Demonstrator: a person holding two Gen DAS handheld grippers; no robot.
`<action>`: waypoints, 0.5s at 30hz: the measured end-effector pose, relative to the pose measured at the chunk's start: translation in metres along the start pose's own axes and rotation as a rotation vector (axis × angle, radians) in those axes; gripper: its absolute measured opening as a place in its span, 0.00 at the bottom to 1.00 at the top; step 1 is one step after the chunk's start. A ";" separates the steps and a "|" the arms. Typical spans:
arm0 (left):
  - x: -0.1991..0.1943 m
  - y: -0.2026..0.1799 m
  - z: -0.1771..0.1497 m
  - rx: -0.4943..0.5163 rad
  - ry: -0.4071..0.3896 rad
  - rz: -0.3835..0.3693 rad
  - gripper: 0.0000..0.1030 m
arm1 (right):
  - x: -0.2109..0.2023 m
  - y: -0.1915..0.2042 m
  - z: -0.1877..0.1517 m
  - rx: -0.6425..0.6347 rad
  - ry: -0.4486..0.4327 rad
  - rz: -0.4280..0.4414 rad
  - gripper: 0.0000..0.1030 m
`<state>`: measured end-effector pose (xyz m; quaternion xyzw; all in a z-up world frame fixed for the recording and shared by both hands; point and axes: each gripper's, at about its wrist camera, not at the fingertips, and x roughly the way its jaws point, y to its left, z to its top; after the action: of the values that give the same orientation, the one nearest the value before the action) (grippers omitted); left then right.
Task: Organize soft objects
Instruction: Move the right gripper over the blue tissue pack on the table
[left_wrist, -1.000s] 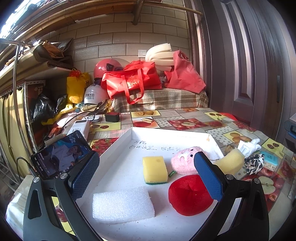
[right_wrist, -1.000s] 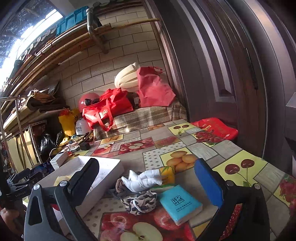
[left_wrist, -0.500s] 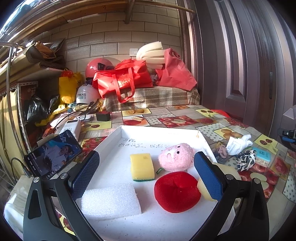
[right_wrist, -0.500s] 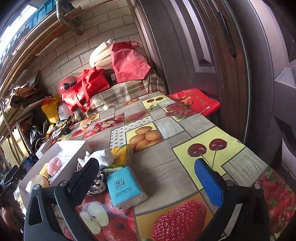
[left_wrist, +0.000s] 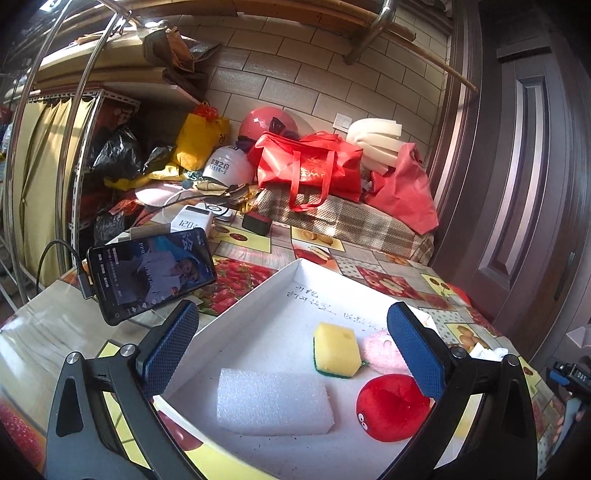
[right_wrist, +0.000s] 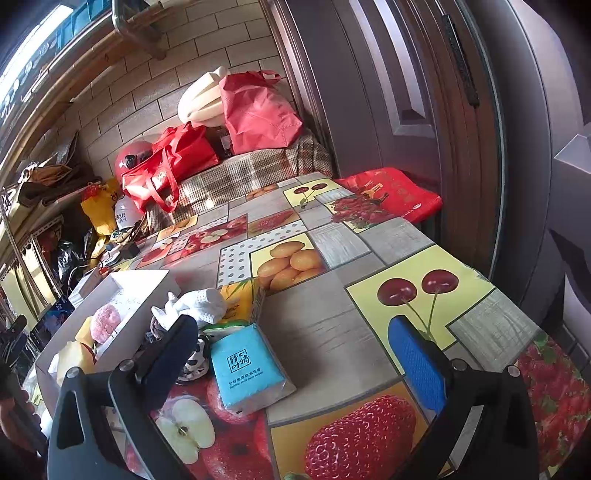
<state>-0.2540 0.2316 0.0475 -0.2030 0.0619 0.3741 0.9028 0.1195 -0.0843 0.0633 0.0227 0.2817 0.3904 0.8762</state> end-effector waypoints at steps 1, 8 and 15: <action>-0.001 0.000 0.000 0.002 -0.007 0.002 1.00 | -0.001 -0.001 0.000 0.006 0.000 0.000 1.00; -0.015 0.016 0.004 -0.068 -0.075 0.047 1.00 | -0.001 -0.005 -0.001 0.029 0.002 -0.008 1.00; -0.012 0.028 0.004 -0.123 -0.057 0.066 1.00 | -0.002 -0.005 -0.001 0.029 -0.001 -0.007 1.00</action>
<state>-0.2818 0.2436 0.0456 -0.2453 0.0196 0.4122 0.8772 0.1214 -0.0890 0.0624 0.0347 0.2870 0.3832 0.8773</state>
